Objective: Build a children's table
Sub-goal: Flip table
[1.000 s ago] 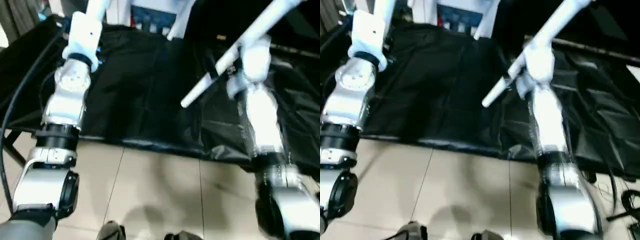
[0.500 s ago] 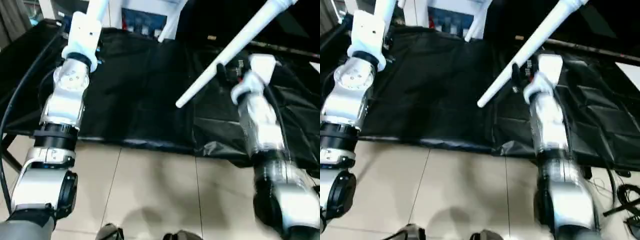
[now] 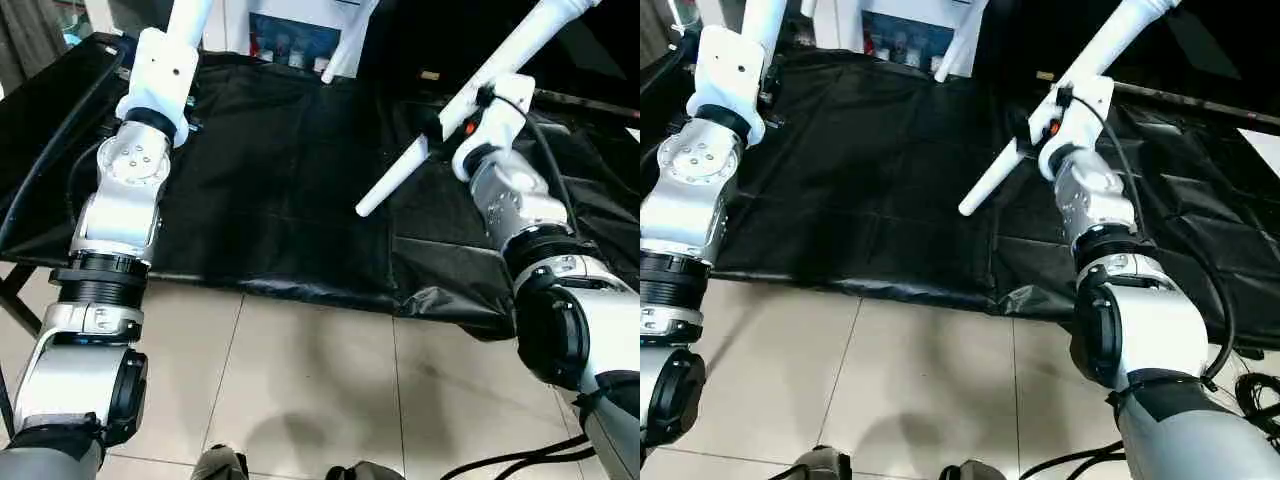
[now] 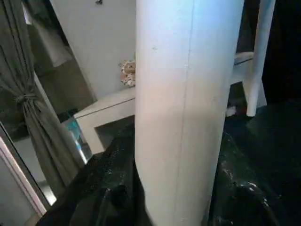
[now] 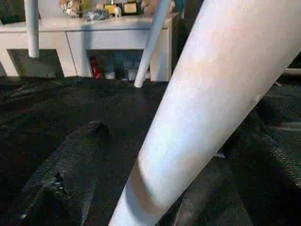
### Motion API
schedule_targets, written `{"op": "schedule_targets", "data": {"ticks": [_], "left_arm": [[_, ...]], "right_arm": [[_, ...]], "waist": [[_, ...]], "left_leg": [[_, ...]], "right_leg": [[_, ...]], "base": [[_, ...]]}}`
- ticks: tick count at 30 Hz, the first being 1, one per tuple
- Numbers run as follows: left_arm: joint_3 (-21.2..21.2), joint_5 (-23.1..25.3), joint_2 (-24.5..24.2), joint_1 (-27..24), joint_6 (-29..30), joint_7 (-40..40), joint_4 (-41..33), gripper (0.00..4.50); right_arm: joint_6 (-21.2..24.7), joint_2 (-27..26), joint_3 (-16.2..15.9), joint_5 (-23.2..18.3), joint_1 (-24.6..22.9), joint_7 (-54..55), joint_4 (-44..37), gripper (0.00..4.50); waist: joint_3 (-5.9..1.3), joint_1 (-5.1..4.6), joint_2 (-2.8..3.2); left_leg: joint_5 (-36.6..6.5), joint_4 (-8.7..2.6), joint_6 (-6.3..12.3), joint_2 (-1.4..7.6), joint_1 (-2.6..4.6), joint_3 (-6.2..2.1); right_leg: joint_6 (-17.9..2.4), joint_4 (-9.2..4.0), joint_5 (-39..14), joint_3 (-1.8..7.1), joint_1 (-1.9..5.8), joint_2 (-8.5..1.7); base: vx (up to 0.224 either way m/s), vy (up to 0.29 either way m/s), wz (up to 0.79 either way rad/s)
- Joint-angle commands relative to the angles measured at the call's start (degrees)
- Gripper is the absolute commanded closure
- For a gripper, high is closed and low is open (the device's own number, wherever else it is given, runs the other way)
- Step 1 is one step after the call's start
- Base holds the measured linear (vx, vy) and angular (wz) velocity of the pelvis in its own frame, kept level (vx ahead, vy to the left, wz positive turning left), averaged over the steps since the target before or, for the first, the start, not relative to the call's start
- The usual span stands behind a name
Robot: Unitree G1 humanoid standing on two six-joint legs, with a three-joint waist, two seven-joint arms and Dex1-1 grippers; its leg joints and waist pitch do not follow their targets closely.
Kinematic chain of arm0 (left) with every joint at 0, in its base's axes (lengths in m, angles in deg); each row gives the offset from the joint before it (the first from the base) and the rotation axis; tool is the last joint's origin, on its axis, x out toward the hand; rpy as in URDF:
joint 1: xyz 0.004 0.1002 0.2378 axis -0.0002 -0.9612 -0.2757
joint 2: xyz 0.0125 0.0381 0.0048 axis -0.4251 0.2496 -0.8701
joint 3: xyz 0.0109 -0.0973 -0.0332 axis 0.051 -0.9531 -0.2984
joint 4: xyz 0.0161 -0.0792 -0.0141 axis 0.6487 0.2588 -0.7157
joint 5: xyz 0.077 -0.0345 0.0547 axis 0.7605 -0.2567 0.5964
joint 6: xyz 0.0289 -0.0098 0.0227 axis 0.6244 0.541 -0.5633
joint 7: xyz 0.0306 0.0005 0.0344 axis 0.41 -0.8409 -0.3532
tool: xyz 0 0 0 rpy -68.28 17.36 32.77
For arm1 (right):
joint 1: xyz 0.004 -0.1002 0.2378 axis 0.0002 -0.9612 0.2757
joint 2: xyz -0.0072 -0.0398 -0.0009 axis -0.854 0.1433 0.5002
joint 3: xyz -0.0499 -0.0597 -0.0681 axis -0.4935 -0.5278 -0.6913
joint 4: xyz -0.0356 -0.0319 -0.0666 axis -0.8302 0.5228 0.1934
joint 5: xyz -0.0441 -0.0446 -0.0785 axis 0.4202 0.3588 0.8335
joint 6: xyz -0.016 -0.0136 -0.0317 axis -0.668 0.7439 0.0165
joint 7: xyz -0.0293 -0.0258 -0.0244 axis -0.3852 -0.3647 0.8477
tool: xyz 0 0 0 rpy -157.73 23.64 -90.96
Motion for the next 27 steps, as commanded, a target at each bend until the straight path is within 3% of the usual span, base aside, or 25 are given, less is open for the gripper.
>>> {"op": "schedule_targets", "data": {"ticks": [1, 6, 7, 9, 13, 14, 18, 27], "left_arm": [[0.4, -0.2, -0.1, 0.2, 0.1, 0.6, -2.7, 2.93], [1.0, -0.2, -0.3, -1.4, 1.0, 1.9, -5.0, 2.94], [1.2, -0.2, -0.4, -1.6, 1.2, 2.1, -5.5, 2.94], [1.6, 0.0, -0.7, -2.3, 1.7, 2.9, -6.7, 2.94], [2.1, 0.0, -1.2, -3.6, 2.6, 4.5, -8.9, 2.95], [2.4, 0.2, -1.6, -4.3, 3.0, 5.2, -10.0, 2.96], [2.2, 0.1, -2.3, -5.8, 4.1, 6.1, -12.4, 2.96], [2.0, 0.4, -2.8, -8.9, 5.3, 6.4, -15.3, 2.96]], "right_arm": [[0.2, 1.4, 0.3, 0.6, 2.0, -0.1, 1.0, 0.8], [0.3, 2.6, 0.4, 1.8, 4.1, 1.8, 3.4, 1.21], [0.3, 2.7, 0.5, 1.8, 4.3, 2.0, 3.5, 1.26], [0.5, 3.1, 0.6, 2.0, 4.9, 2.3, 3.8, 1.35], [0.5, 3.5, 0.7, 2.3, 5.8, 1.9, 4.5, 1.79], [0.5, 3.5, 0.7, 2.8, 5.9, 2.0, 4.6, 1.91], [0.3, 3.1, 0.7, 3.3, 6.1, 2.1, 4.8, 2.22], [-0.1, 2.5, 2.3, 2.3, 7.0, 0.8, 4.9, 2.46]], "waist": [[-5.91, -0.05, 0.69], [-5.9, 0.12, 0.51], [-5.89, 0.12, 0.08], [-5.83, 0.16, 0.17], [-5.72, 0.1, -0.21], [-5.71, 0.05, -0.54], [-5.73, 0.06, -0.55], [-5.68, -0.1, -1.41]], "left_leg": [[-9.3, -3.8, -1.54, 2.16, 2.47, -0.4], [-8.2, -3.8, -1.69, 2.12, 2.36, -0.38], [-7.9, -3.76, -1.53, 2.08, 2.23, -0.37], [-8.3, -3.77, -1.6, 2.1, 2.33, -0.35], [-10.0, -3.88, -2.49, 2.14, 2.32, -0.43], [-9.9, -3.88, -2.55, 2.16, 2.25, -0.41], [-9.4, -3.82, -2.62, 2.13, 2.35, -0.38], [-10.8, -3.86, -3.58, 2.2, 2.37, -0.46]], "right_leg": [[-12.2, -3.6, -6.1, 2.16, 3.19, -4.52], [-12.0, -3.39, -4.9, 2.11, 3.15, -4.44], [-11.9, -3.3, -4.7, 2.08, 3.22, -4.42], [-11.7, -3.38, -5.2, 2.07, 3.05, -4.41], [-10.8, -3.58, -7.3, 2.05, 2.91, -4.43], [-10.7, -3.58, -7.3, 2.05, 2.93, -4.43], [-10.7, -3.42, -6.0, 2.06, 2.85, -4.32], [-9.9, -3.48, -7.8, 1.98, 2.65, -4.27]], "base": [[0.0, 0.0, 0.0], [0.0, 0.0, 0.0], [0.0, 0.0, 0.0], [0.0, 0.0, 0.0], [0.0, 0.0, 0.0], [0.0, 0.0, 0.0], [0.0, 0.0, 0.0], [0.0, 0.0, 0.0]]}}
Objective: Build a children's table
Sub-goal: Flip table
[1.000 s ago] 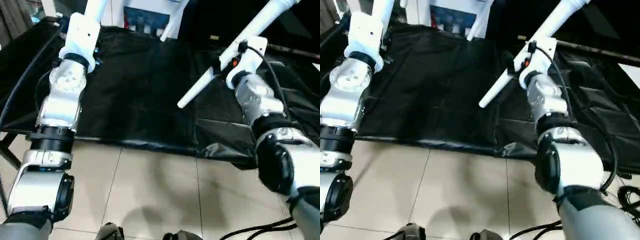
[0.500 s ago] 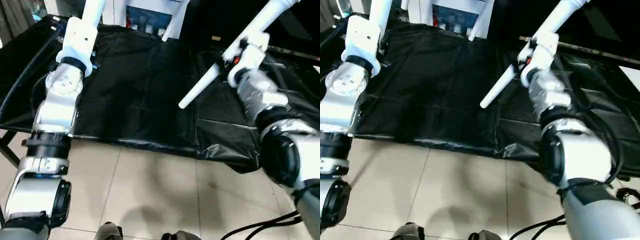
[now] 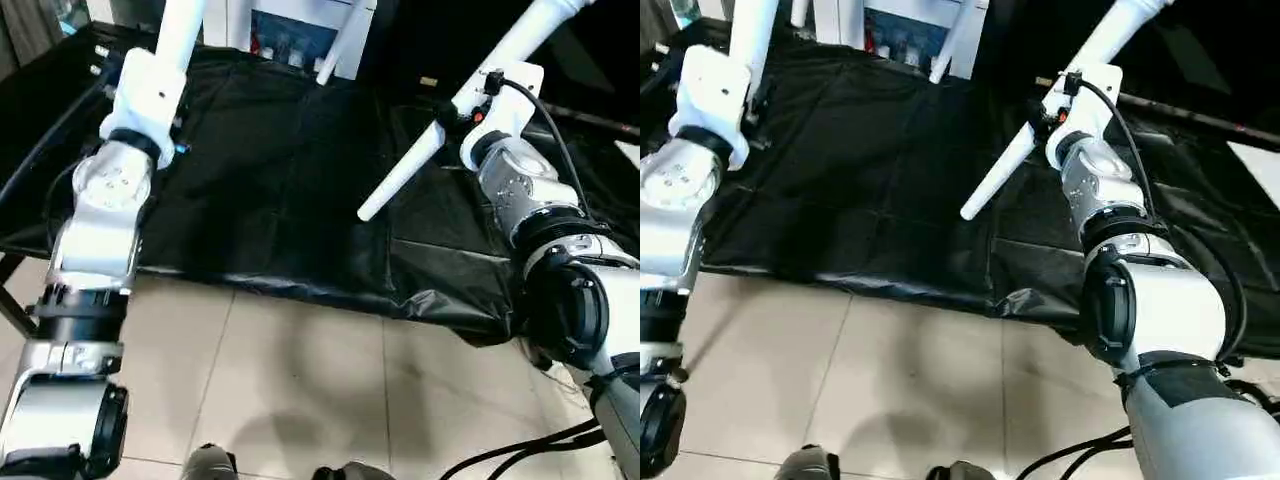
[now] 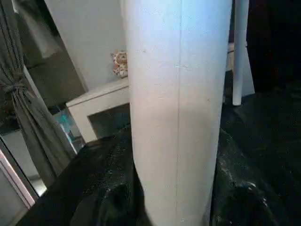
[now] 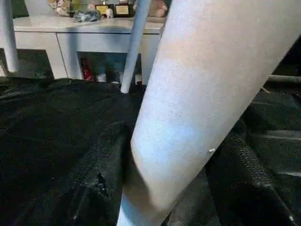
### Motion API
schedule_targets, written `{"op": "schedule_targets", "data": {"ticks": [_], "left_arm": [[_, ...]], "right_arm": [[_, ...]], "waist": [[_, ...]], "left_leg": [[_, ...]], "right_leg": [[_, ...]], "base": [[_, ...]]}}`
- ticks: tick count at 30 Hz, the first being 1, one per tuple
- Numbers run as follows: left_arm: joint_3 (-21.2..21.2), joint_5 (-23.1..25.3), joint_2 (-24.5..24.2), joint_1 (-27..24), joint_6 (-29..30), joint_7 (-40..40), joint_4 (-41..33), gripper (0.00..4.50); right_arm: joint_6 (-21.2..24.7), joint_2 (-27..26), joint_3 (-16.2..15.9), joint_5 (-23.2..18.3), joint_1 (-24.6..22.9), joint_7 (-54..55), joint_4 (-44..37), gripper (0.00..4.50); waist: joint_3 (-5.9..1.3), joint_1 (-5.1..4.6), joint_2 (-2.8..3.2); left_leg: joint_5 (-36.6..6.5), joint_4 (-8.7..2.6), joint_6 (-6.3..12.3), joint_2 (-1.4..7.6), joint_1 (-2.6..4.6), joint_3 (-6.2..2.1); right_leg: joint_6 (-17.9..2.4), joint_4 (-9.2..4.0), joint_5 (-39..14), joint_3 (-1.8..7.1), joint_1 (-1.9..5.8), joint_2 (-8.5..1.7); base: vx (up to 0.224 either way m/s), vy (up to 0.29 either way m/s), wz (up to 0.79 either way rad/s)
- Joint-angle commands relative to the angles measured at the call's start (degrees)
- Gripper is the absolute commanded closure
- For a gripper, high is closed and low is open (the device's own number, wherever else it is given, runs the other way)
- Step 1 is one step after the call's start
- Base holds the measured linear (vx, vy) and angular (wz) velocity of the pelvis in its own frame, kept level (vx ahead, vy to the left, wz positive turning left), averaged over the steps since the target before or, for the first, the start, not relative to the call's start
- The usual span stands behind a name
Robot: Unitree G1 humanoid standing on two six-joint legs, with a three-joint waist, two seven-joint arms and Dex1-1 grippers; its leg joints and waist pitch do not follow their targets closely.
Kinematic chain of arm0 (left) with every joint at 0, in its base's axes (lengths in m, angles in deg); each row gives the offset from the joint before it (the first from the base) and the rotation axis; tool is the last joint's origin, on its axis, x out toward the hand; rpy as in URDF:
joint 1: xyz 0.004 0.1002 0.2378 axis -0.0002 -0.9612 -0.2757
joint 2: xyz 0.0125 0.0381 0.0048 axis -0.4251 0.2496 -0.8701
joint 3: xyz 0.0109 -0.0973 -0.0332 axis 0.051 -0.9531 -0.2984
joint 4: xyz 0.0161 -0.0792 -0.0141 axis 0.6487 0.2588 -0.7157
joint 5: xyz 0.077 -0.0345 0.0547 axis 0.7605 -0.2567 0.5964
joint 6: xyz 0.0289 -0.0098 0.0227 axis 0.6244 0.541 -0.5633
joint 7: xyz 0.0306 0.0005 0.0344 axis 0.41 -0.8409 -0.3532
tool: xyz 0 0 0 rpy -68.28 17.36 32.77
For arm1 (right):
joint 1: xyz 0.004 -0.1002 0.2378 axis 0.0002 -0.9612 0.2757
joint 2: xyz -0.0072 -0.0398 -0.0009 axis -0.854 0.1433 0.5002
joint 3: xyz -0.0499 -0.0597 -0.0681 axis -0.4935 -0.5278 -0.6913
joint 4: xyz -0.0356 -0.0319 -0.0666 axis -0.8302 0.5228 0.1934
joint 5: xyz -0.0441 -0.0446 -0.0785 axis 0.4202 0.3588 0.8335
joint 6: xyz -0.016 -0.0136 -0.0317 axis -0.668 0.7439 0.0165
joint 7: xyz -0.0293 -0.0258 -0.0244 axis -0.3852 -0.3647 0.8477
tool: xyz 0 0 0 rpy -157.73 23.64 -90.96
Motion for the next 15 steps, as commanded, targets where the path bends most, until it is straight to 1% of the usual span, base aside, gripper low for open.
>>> {"op": "schedule_targets", "data": {"ticks": [1, 2, 3, 4, 5, 6, 7, 9, 10, 11, 12, 13, 14, 15], "left_arm": [[2.2, 1.4, -0.3, -0.1, 0.1, 1.7, -2.7, 2.96], [2.2, 1.4, -0.3, -0.3, 0.3, 1.8, -3.0, 2.96], [2.2, 1.4, -0.1, -0.4, 0.2, 1.6, -2.9, 2.96], [2.2, 1.3, 0.0, -0.5, 0.2, 1.5, -3.1, 2.96], [2.1, 1.0, 0.2, -0.7, 0.1, 1.3, -3.2, 2.96], [2.1, 0.6, 0.5, -1.3, -0.3, 1.1, -3.5, 2.96], [2.1, 0.6, 0.5, -1.4, -0.4, 1.0, -3.5, 2.96], [1.5, -0.1, 1.3, -2.6, -1.3, 0.5, -3.3, 2.96], [1.5, -0.1, 1.3, -2.6, -1.3, 0.4, -3.2, 2.96], [1.4, 0.0, 1.3, -3.1, -1.5, 0.2, -3.1, 2.96], [1.2, 0.0, 1.5, -3.9, -1.6, -0.1, -3.0, 2.96], [1.2, 0.0, 1.5, -3.9, -1.6, -0.1, -3.0, 2.96], [1.2, 0.0, 1.8, -4.5, -1.8, -0.4, -2.8, 2.96], [1.3, 0.0, 2.0, -5.1, -2.3, -0.6, -2.3, 2.96]], "right_arm": [[-0.3, 0.5, 0.3, 0.6, 2.1, -0.6, -0.3, 2.49], [-0.4, 0.4, 0.4, 0.6, 2.2, -0.7, -0.3, 2.51], [-0.6, 0.4, 0.4, 0.6, 2.3, -1.0, -0.4, 2.53], [-0.7, 0.3, 0.5, 0.5, 2.4, -1.3, -0.4, 2.55], [-0.8, 0.2, 0.8, 0.1, 2.6, -2.0, -0.5, 2.57], [-1.3, 0.2, 0.9, 0.0, 2.8, -2.9, -0.7, 2.59], [-1.4, 0.2, 0.9, 0.0, 2.9, -2.9, -0.8, 2.6], [-2.6, 0.5, 1.1, -0.6, 3.2, -5.1, -1.4, 2.62], [-2.6, 0.5, 1.1, -0.6, 3.2, -5.1, -1.4, 2.64], [-2.9, 0.5, 1.5, -1.2, 3.3, -6.0, -1.8, 2.64], [-3.6, 0.6, 2.0, -1.9, 3.2, -7.5, -2.5, 2.65], [-3.6, 0.6, 2.0, -1.9, 3.2, -7.5, -2.5, 2.67], [-4.0, 0.6, 2.4, -2.6, 3.0, -8.5, -3.3, 2.68], [-4.7, 0.6, 2.2, -2.9, 2.6, -9.6, -4.5, 2.73]], "waist": [[-5.62, -0.16, 1.39], [-5.63, -0.15, 1.35], [-5.61, -0.16, 1.46], [-5.63, -0.19, 1.39], [-5.65, -0.16, 1.71], [-5.69, -0.22, 1.5], [-5.71, -0.19, 1.61], [-5.76, -0.29, 1.42], [-5.77, -0.34, 1.54], [-5.79, -0.37, 1.52], [-5.77, -0.47, 1.62], [-5.79, -0.5, 1.55], [-5.79, -0.55, 1.73], [-5.82, -0.58, 1.65]], "left_leg": [[-10.9, -3.88, -3.59, 2.15, 2.39, -0.52], [-10.9, -3.87, -3.6, 2.12, 2.38, -0.51], [-11.0, -3.86, -3.67, 2.11, 2.46, -0.5], [-10.9, -3.86, -3.71, 2.11, 2.44, -0.52], [-10.9, -3.86, -3.73, 2.09, 2.44, -0.54], [-10.6, -3.84, -3.64, 2.11, 2.36, -0.52], [-10.3, -3.83, -3.6, 2.13, 2.38, -0.53], [-9.7, -3.76, -3.24, 2.09, 2.36, -0.44], [-9.6, -3.74, -3.07, 2.08, 2.31, -0.44], [-9.4, -3.74, -3.03, 2.09, 2.29, -0.45], [-9.5, -3.72, -2.88, 2.12, 2.33, -0.42], [-9.7, -3.7, -2.65, 2.12, 2.32, -0.42], [-9.8, -3.69, -2.64, 2.13, 2.37, -0.42], [-9.4, -3.68, -2.46, 2.18, 2.35, -0.42]], "right_leg": [[-9.9, -3.49, -7.8, 2.05, 2.73, -4.3], [-9.8, -3.53, -7.8, 2.05, 2.72, -4.3], [-9.8, -3.51, -7.8, 2.06, 2.65, -4.23], [-9.8, -3.5, -7.6, 2.03, 2.69, -4.23], [-9.9, -3.43, -7.2, 2.07, 2.71, -4.24], [-9.9, -3.4, -6.4, 2.07, 2.82, -4.2], [-10.0, -3.35, -6.0, 2.08, 2.85, -4.23], [-10.3, -3.29, -5.1, 2.08, 2.89, -4.13], [-10.4, -3.3, -4.9, 2.11, 2.95, -4.15], [-10.5, -3.27, -4.8, 2.1, 2.97, -4.14], [-10.6, -3.29, -4.8, 2.12, 2.92, -4.09], [-10.6, -3.34, -4.8, 2.12, 2.96, -4.08], [-10.7, -3.3, -4.8, 2.13, 2.94, -4.07], [-10.9, -3.29, -4.4, 2.12, 2.96, -4.08]], "base": [[0.0, 0.0, 0.0], [0.0, 0.0, 0.0], [0.0, 0.0, 0.0], [0.0, 0.0, 0.0], [0.0, 0.0, 0.0], [0.0, 0.0, 0.0], [0.0, 0.0, 0.0], [0.0, 0.0, 0.0], [0.0, 0.0, 0.0], [0.0, 0.0, 0.0], [0.0, 0.0, 0.0], [0.0, 0.0, 0.0], [0.0, 0.0, 0.0], [0.0, 0.0, 0.0]]}}
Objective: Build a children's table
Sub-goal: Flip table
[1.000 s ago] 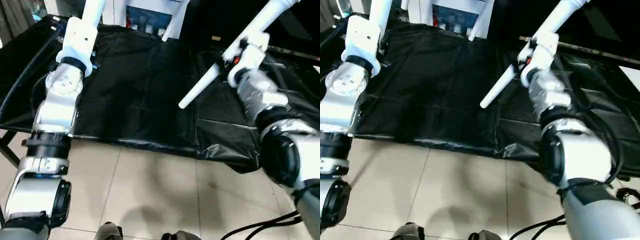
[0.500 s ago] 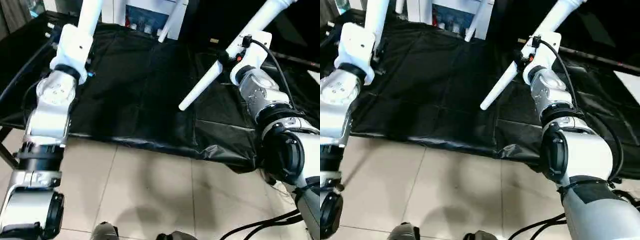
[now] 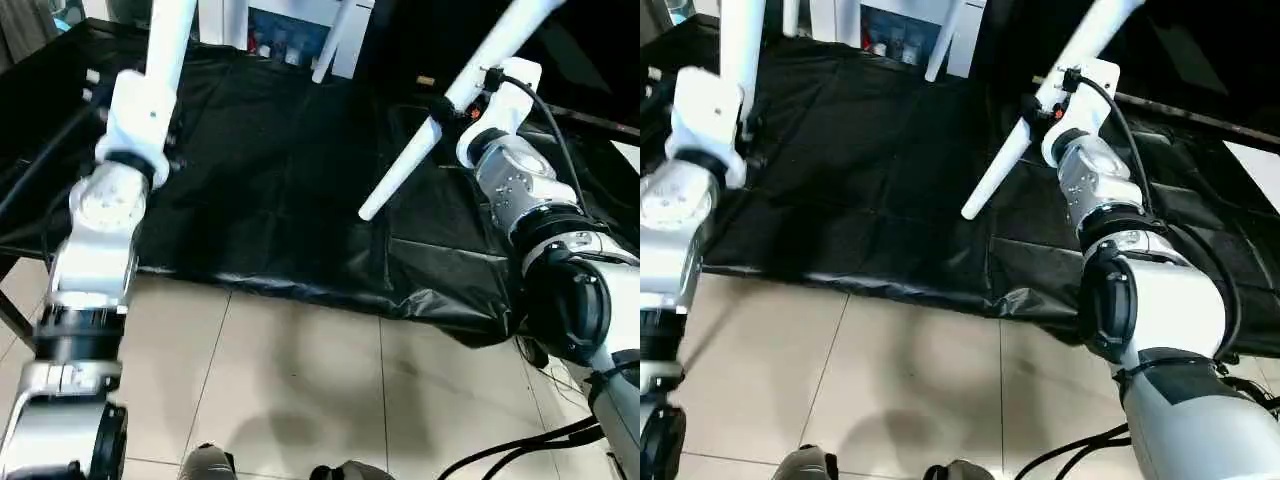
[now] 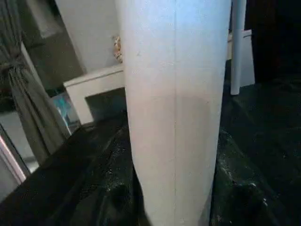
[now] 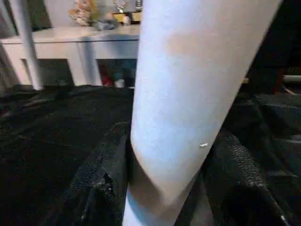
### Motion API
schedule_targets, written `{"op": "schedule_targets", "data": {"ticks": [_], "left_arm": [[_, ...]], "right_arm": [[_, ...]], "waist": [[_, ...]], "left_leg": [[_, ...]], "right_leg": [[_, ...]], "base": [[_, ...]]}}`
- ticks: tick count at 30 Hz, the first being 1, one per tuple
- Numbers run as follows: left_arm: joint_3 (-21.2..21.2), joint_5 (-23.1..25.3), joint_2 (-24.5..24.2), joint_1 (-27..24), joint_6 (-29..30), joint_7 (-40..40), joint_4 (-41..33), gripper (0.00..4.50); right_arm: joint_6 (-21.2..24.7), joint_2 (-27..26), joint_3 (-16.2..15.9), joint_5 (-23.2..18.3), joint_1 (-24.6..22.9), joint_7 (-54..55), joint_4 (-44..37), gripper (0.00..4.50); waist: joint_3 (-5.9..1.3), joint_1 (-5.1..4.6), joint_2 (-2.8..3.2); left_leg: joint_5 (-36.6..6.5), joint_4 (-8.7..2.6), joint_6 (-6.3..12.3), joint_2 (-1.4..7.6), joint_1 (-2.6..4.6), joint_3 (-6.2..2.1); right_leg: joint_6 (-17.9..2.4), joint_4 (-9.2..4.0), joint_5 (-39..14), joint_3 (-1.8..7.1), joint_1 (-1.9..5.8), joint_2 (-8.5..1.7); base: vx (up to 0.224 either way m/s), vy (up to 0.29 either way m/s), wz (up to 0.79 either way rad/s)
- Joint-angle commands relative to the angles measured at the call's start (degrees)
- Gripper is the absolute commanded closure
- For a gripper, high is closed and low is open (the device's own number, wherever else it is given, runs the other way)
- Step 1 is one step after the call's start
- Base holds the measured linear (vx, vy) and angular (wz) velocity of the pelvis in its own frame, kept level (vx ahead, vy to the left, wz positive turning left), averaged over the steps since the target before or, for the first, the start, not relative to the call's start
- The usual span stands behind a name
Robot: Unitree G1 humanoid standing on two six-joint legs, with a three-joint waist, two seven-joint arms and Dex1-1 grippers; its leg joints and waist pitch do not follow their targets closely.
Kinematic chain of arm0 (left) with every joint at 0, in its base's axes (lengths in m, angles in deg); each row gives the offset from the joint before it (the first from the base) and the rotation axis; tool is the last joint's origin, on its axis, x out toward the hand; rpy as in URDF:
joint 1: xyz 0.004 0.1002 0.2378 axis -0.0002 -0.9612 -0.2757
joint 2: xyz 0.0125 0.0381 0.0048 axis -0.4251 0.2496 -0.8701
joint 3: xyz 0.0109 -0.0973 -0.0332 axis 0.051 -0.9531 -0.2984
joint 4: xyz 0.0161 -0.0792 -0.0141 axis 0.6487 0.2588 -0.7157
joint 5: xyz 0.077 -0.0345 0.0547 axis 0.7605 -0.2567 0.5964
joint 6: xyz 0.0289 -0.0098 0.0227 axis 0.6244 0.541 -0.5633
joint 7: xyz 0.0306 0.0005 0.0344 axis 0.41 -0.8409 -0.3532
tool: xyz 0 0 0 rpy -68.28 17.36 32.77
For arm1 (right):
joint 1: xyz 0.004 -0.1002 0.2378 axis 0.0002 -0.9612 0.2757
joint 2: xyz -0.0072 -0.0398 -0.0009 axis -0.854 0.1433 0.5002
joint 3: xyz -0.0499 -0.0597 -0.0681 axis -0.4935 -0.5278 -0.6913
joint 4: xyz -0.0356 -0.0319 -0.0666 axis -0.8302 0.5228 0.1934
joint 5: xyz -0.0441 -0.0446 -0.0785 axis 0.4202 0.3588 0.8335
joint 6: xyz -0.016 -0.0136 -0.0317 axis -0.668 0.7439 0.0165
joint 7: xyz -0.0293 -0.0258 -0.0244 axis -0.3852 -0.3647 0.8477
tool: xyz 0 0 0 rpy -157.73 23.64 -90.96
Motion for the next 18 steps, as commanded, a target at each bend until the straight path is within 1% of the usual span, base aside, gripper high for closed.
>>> {"op": "schedule_targets", "data": {"ticks": [1, 4, 5, 6, 7, 8, 9, 10, 11, 12, 13, 14, 15, 16, 17, 18], "left_arm": [[3.6, 1.8, 0.6, -0.4, -1.7, 1.0, -0.8, 2.96], [3.7, 2.1, 0.6, -1.0, -2.2, 0.9, 0.3, 2.96], [3.6, 2.1, 0.6, -1.1, -2.2, 0.8, 0.6, 2.96], [3.6, 2.0, 0.6, -1.2, -2.2, 0.9, 1.2, 2.96], [3.6, 2.0, 0.6, -1.2, -2.2, 0.9, 1.2, 2.96], [3.8, 1.9, 0.6, -1.2, -2.5, 1.0, 1.7, 2.96], [3.9, 1.9, 0.6, -1.0, -2.7, 1.1, 2.4, 2.96], [4.1, 2.1, 0.6, -0.7, -3.3, 1.2, 3.3, 2.96], [4.2, 2.1, 0.6, -0.4, -3.8, 1.2, 4.3, 2.96], [4.7, 2.2, 0.6, 0.2, -4.4, 1.7, 6.1, 2.96], [5.1, 2.4, 0.5, 0.7, -5.0, 2.0, 7.4, 2.96], [5.3, 2.4, 0.4, 1.0, -5.3, 2.3, 8.2, 2.96], [5.8, 2.7, 0.3, 1.5, -5.8, 2.7, 9.9, 2.96], [6.0, 2.8, 0.3, 1.6, -6.0, 2.8, 10.3, 2.96], [6.3, 2.7, 0.7, 2.1, -6.5, 3.3, 12.0, 2.96], [7.0, 3.2, 1.1, 2.6, -7.3, 3.4, 14.0, 2.96]], "right_arm": [[-3.6, 0.7, 0.1, -0.9, 1.9, -3.6, -5.4, 2.74], [-3.8, 0.0, 0.2, -1.9, 0.6, -4.6, -8.6, 2.78], [-3.7, -0.3, 0.0, -2.1, -0.1, -4.5, -10.0, 2.79], [-3.7, -1.0, -0.4, -2.2, -2.0, -3.7, -13.4, 2.8], [-3.7, -1.0, -0.4, -2.2, -2.0, -3.7, -13.4, 2.8], [-3.5, -1.7, -0.7, -2.3, -3.6, -3.0, -16.0, 2.81], [-2.9, -2.4, -0.9, -2.6, -5.4, -2.3, -18.6, 2.82], [-2.8, -3.5, -1.9, -2.2, -8.7, -1.5, -23.2, 2.82], [-1.8, -4.8, -2.6, -2.2, -11.9, -0.6, -27.8, 2.82], [-1.2, -6.4, -3.7, -1.5, -16.5, 1.0, -33.9, 2.82], [-0.9, -7.4, -4.4, -1.0, -19.6, 2.1, -37.9, 2.82], [-0.3, -8.1, -4.8, -0.7, -21.6, 2.8, -40.7, 2.82], [-0.5, -9.1, -5.3, 0.1, -24.3, 4.0, -43.5, 2.82], [-0.5, -9.3, -5.4, 0.3, -25.1, 4.4, -44.3, 2.82], [-1.2, -9.8, -6.1, 1.5, -27.7, 5.1, -46.4, 2.82], [-1.3, -10.2, -5.8, 2.2, -29.7, 7.4, -48.1, 2.82]], "waist": [[-5.83, -0.24, 1.88], [-5.9, -0.22, 1.72], [-5.88, -0.17, 1.84], [-5.96, -0.12, 1.82], [-5.94, 0.03, 1.9], [-5.97, 0.04, 1.89], [-5.88, 0.3, 1.94], [-5.97, 0.26, 1.88], [-6.07, 0.38, 1.84], [-6.15, 0.53, 1.95], [-6.18, 0.57, 2.0], [-6.2, 0.69, 1.9], [-6.13, 0.64, 1.92], [-6.03, 0.64, 2.32], [-5.92, 0.54, 2.31], [-5.72, 0.61, 2.7]], "left_leg": [[-9.3, -3.68, -2.45, 2.16, 2.48, -0.43], [-7.9, -3.64, -1.7, 2.11, 2.5, -0.38], [-7.7, -3.64, -1.63, 2.13, 2.61, -0.35], [-7.0, -3.6, -1.48, 2.18, 2.71, -0.34], [-6.4, -3.68, -1.35, 2.18, 2.78, -0.32], [-6.3, -3.68, -1.4, 2.2, 2.86, -0.32], [-6.0, -3.81, -1.36, 2.16, 2.98, -0.27], [-5.8, -3.78, -1.47, 2.2, 3.09, -0.24], [-4.6, -3.85, -1.54, 2.21, 3.13, -0.29], [-4.0, -3.91, -1.59, 2.2, 3.24, -0.34], [-3.4, -4.01, -1.8, 2.18, 3.33, -0.35], [-2.9, -4.07, -1.85, 2.13, 3.3, -0.52], [-3.8, -4.24, -2.44, 2.16, 3.41, -0.46], [-6.0, -4.37, -3.38, 2.15, 3.61, -0.43], [-7.2, -4.44, -3.98, 2.14, 3.59, -0.45], [-10.8, -4.71, -5.17, 2.17, 3.79, -0.55]], "right_leg": [[-11.0, -3.28, -4.3, 2.13, 3.02, -4.09], [-11.2, -3.15, -2.7, 2.12, 3.11, -3.96], [-11.3, -3.17, -2.4, 2.14, 3.05, -3.98], [-11.3, -3.08, -1.8, 2.14, 3.05, -3.99], [-11.3, -3.12, -1.2, 2.13, 3.04, -3.96], [-11.2, -3.11, -1.2, 2.12, 3.02, -3.95], [-10.9, -3.29, -1.0, 2.13, 3.02, -3.94], [-10.9, -3.2, -0.7, 2.11, 2.99, -3.99], [-10.5, -3.1, 0.6, 2.07, 3.16, -4.01], [-10.3, -3.08, 1.3, 2.04, 3.25, -4.04], [-9.8, -3.03, 2.0, 2.05, 3.27, -4.02], [-9.4, -3.17, 2.2, 2.01, 3.43, -4.01], [-9.1, -3.24, 1.0, 1.97, 3.24, -3.99], [-8.6, -3.63, -1.4, 1.97, 3.0, -3.95], [-8.4, -3.72, -2.7, 2.0, 2.91, -3.94], [-7.7, -4.19, -6.5, 2.0, 2.68, -4.13]], "base": [[0.0, 0.0, 0.0], [0.0, 0.0, 0.0], [0.0, 0.0, 0.0], [0.0, 0.0, 0.0], [0.0, 0.0, 0.0], [0.0, 0.0, 0.0], [0.0, 0.0, 0.0], [0.0, 0.0, 0.0], [0.0, 0.0, 0.0], [0.0, 0.0, 0.0], [0.0, 0.0, 0.0], [0.0, 0.0, 0.0], [0.0, 0.0, 0.0], [0.0, 0.0, 0.0], [0.0, 0.0, 0.0], [0.0, 0.0, 0.0]]}}
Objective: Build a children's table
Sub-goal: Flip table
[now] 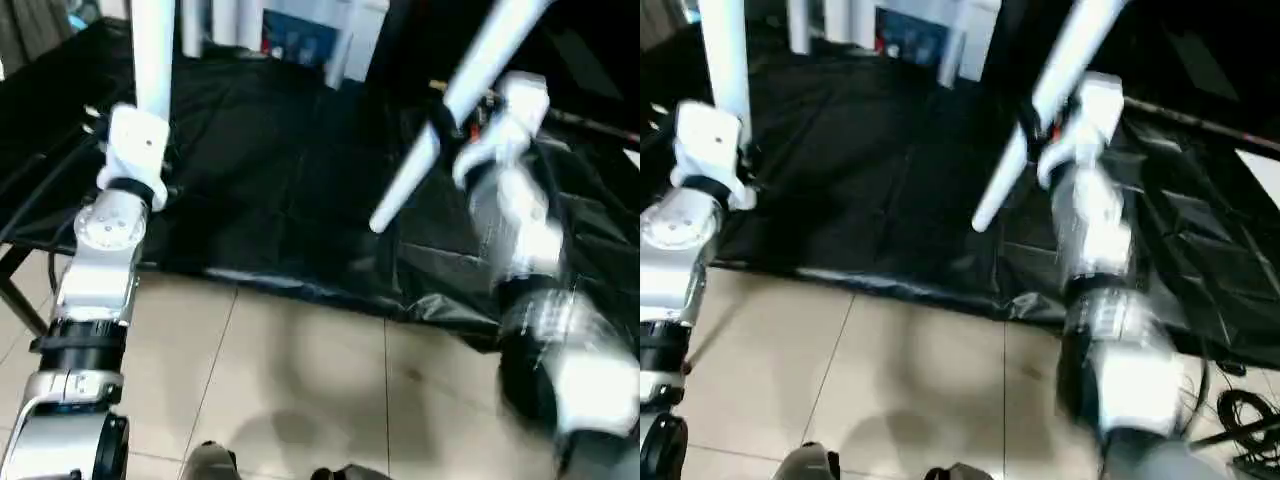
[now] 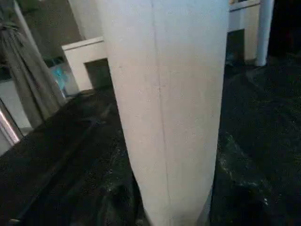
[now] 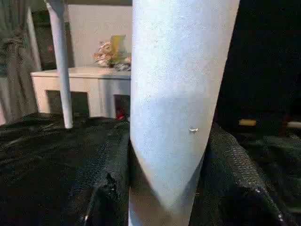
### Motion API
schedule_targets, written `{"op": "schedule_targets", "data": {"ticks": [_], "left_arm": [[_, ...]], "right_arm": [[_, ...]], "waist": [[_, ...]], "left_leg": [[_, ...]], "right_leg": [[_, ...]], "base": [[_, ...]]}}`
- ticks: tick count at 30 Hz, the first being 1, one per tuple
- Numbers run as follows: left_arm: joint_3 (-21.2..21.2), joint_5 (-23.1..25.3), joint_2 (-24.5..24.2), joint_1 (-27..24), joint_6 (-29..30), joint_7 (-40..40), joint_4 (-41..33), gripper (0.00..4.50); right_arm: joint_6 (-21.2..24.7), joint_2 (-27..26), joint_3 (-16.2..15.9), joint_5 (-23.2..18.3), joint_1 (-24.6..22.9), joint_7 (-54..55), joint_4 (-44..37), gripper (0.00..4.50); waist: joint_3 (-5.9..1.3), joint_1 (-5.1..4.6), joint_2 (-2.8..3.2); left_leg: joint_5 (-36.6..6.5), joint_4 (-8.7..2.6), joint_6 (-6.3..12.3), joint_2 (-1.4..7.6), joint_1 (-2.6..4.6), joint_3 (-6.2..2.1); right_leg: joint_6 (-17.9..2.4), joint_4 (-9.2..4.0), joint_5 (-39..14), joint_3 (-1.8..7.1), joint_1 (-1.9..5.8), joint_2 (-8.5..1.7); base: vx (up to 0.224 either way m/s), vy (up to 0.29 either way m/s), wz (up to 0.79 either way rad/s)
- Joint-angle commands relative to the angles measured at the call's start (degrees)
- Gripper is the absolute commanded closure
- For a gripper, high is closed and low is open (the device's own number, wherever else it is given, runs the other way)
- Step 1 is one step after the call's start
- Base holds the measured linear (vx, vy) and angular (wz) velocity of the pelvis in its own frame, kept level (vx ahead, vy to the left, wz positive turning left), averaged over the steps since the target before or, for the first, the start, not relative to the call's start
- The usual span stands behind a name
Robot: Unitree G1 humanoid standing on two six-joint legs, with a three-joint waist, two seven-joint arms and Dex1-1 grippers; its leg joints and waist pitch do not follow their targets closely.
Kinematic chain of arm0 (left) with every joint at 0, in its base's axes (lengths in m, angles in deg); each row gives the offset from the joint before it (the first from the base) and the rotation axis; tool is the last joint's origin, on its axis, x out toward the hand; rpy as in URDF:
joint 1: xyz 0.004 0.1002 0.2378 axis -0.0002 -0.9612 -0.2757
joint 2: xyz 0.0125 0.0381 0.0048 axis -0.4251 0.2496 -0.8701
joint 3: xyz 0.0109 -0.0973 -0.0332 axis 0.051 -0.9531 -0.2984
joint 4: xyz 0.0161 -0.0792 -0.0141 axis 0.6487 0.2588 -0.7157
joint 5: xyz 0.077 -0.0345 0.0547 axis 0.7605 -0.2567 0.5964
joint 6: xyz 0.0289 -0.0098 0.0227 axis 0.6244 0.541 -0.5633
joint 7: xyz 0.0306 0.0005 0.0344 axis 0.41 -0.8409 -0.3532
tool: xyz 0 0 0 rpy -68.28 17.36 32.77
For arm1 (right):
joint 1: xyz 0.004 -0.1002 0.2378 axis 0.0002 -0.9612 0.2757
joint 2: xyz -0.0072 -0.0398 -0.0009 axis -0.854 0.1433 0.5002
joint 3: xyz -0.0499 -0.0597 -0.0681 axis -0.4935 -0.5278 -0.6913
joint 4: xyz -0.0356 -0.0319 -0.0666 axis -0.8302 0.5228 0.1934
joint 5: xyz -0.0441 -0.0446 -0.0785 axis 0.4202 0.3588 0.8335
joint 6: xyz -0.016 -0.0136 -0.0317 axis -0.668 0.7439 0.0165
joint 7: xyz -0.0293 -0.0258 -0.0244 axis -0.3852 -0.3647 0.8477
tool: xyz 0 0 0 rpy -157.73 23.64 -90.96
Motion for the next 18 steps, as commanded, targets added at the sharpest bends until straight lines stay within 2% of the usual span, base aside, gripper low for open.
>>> {"op": "schedule_targets", "data": {"ticks": [1, 2, 3, 4, 5, 8, 13, 14, 15, 16, 18], "left_arm": [[6.9, 4.1, 0.5, 1.3, -2.1, 2.2, 1.3, 2.96], [7.1, 4.2, 0.6, 1.5, -2.3, 2.2, 1.8, 2.96], [7.3, 4.0, 1.1, 1.8, -2.5, 2.6, 2.6, 2.96], [7.4, 3.9, 1.3, 2.2, -2.7, 2.6, 3.6, 2.96], [7.4, 3.9, 1.3, 2.2, -2.7, 2.6, 3.6, 2.96], [7.9, 4.5, 1.8, 3.6, -3.9, 2.9, 7.2, 2.96], [8.2, 5.7, 1.5, 5.6, -5.4, 1.6, 13.2, 2.96], [7.6, 4.5, 1.6, 5.8, -4.5, 2.8, 14.0, 2.96], [6.4, 2.2, 1.8, 5.7, -3.6, 5.2, 14.6, 2.4], [6.1, 1.8, 1.8, 5.7, -3.6, 5.5, 14.6, 2.26], [5.0, 0.6, 1.8, 5.9, -4.7, 5.8, 16.0, 2.26]], "right_arm": [[-0.9, 0.4, -1.4, 2.3, -1.2, 1.2, -3.5, 2.82], [-0.7, 0.3, -1.2, 2.4, -1.7, 2.2, -4.1, 2.82], [0.1, 0.5, -1.3, 2.8, -2.6, 3.3, -5.9, 2.82], [1.1, 0.6, -1.7, 2.9, -3.3, 3.8, -7.4, 2.82], [1.1, 0.6, -1.7, 2.9, -3.3, 3.8, -7.4, 2.82], [2.0, 1.1, -2.2, 3.6, -3.9, 5.3, -9.9, 2.82], [3.1, 2.0, -3.8, 5.3, -4.3, 6.5, -10.5, 2.82], [3.9, 2.3, -4.2, 5.6, -4.2, 6.6, -9.7, 2.82], [3.8, 2.7, -4.8, 5.9, -4.2, 6.1, -8.6, 2.82], [3.5, 2.7, -5.0, 6.0, -4.3, 5.9, -8.4, 2.47], [2.9, 2.3, -4.8, 5.0, -4.3, 5.0, -7.6, 2.12]], "waist": [[-5.33, -0.85, 2.64], [-5.21, -0.96, 2.67], [-5.1, -1.16, 3.06], [-5.23, -1.25, 3.04], [-5.21, -1.31, 2.9], [-5.29, -1.56, 2.66], [-5.51, -1.63, 2.41], [-5.53, -1.59, 2.59], [-5.55, -1.59, 2.46], [-5.52, -1.47, 2.3], [-5.43, -1.56, 2.14]], "left_leg": [[-14.9, -4.96, -6.34, 2.11, 3.79, -0.73], [-17.3, -5.09, -6.93, 2.15, 3.91, -0.88], [-21.7, -5.32, -7.91, 2.21, 4.36, -1.16], [-23.7, -5.32, -8.31, 2.29, 4.51, -1.4], [-23.9, -5.35, -8.25, 2.25, 4.4, -1.43], [-22.2, -5.27, -7.75, 2.12, 3.86, -1.44], [-18.8, -5.1, -7.21, 2.13, 3.61, -1.35], [-17.9, -5.09, -7.13, 2.17, 3.65, -1.32], [-17.0, -5.03, -6.98, 2.15, 3.62, -1.25], [-16.4, -4.96, -6.85, 2.14, 3.69, -1.14], [-16.3, -5.08, -6.58, 2.11, 3.42, -1.15]], "right_leg": [[-7.1, -4.33, -10.8, 2.3, 1.87, -4.14], [-6.8, -4.5, -13.4, 2.25, 1.78, -4.22], [-6.2, -5.01, -17.4, 2.16, 1.44, -4.23], [-6.2, -5.13, -17.9, 2.11, 1.34, -4.37], [-6.2, -5.19, -17.6, 2.12, 1.39, -4.32], [-6.2, -5.1, -16.6, 2.22, 1.68, -4.55], [-6.3, -4.8, -13.7, 2.2, 1.95, -4.64], [-6.6, -4.63, -12.3, 2.15, 1.97, -4.59], [-6.8, -4.52, -11.2, 2.13, 2.12, -4.57], [-7.1, -4.48, -10.9, 2.11, 2.11, -4.64], [-6.8, -4.65, -11.7, 2.12, 2.26, -4.62]], "base": [[0.0, 0.0, 0.0], [0.0, 0.0, 0.0], [0.0, 0.0, 0.0], [0.0, 0.0, 0.0], [0.0, 0.0, 0.0], [0.0, 0.0, 0.0], [0.0, 0.0, 0.0], [0.0, 0.0, 0.0], [0.0, 0.0, 0.0], [0.0, 0.0, 0.0], [0.0, 0.0, 0.0]]}}
